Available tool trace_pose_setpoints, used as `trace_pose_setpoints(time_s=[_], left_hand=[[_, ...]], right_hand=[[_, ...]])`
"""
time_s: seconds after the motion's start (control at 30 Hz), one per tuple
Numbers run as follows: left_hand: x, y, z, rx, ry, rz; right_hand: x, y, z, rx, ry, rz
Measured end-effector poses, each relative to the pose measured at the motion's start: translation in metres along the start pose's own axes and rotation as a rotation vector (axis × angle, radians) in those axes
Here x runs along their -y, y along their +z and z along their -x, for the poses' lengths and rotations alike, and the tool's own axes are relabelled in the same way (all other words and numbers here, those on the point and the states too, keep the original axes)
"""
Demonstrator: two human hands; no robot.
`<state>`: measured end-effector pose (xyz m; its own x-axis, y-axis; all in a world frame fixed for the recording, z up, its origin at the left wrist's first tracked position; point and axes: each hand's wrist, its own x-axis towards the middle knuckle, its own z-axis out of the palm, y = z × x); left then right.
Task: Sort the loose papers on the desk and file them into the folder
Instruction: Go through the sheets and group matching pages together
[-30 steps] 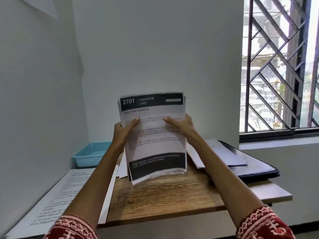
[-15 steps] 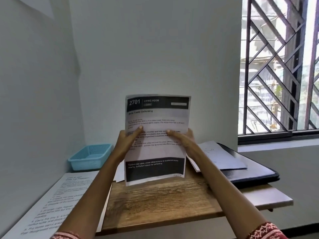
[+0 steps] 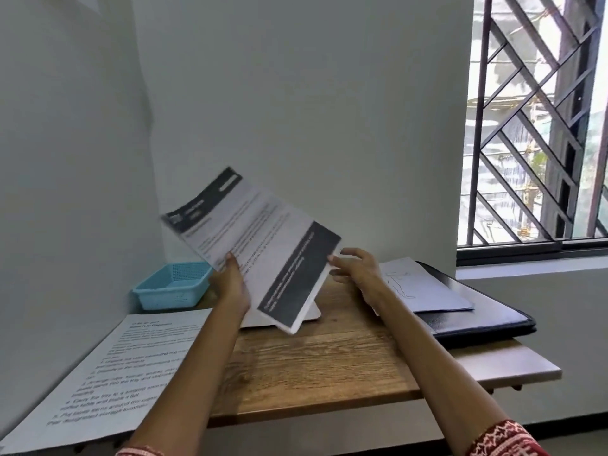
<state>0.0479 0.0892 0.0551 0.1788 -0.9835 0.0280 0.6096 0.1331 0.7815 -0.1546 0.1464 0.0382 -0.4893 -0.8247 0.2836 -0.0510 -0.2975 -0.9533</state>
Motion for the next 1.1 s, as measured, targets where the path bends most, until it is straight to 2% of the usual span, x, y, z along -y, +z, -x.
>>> trace_pose_setpoints(time_s=[0.1, 0.17, 0.23, 0.33, 0.37, 0.43, 0.5, 0.57, 0.73, 0.8, 0.87, 1.0, 1.1], left_hand=[[0.03, 0.004, 0.008, 0.051, -0.179, 0.092], [0.051, 0.001, 0.01, 0.139, -0.256, 0.076], [0.054, -0.01, 0.002, 0.134, -0.214, 0.048], [0.034, -0.04, -0.032, 0.043, -0.111, 0.013], [0.023, -0.051, -0.042, 0.081, -0.08, -0.014], [0.004, -0.069, -0.053, 0.263, -0.055, -0.148], [-0.008, -0.076, -0.051, 0.455, -0.051, -0.413], [-0.012, -0.072, -0.043, 0.565, -0.007, -0.637], [-0.028, -0.055, -0.034, 0.567, -0.008, -0.512], [-0.035, -0.052, -0.034, 0.61, 0.009, -0.536], [-0.038, -0.053, -0.03, 0.666, 0.036, -0.594], [-0.02, -0.07, -0.028, 0.636, 0.02, -0.605], [-0.003, -0.078, -0.024, 0.605, 0.057, -0.65]], right_hand=[[-0.015, 0.014, 0.008, 0.11, 0.087, -0.194], [-0.021, 0.019, 0.01, 0.084, 0.12, -0.283], [-0.02, 0.012, 0.007, -0.003, 0.088, -0.2], [-0.01, -0.015, 0.008, -0.054, -0.005, -0.021], [-0.006, -0.025, 0.008, -0.052, -0.033, 0.014], [-0.003, -0.042, 0.007, -0.023, -0.061, 0.048], [-0.002, -0.049, 0.01, 0.035, -0.06, 0.054], [-0.006, -0.048, 0.014, 0.109, -0.03, 0.055], [-0.003, -0.04, 0.019, 0.173, 0.012, -0.079], [0.006, -0.04, 0.022, 0.15, -0.016, -0.091], [0.012, -0.04, 0.021, 0.194, -0.042, -0.068], [-0.005, -0.042, 0.022, 0.287, 0.027, 0.03], [-0.026, -0.042, 0.027, 0.283, 0.091, 0.017]])
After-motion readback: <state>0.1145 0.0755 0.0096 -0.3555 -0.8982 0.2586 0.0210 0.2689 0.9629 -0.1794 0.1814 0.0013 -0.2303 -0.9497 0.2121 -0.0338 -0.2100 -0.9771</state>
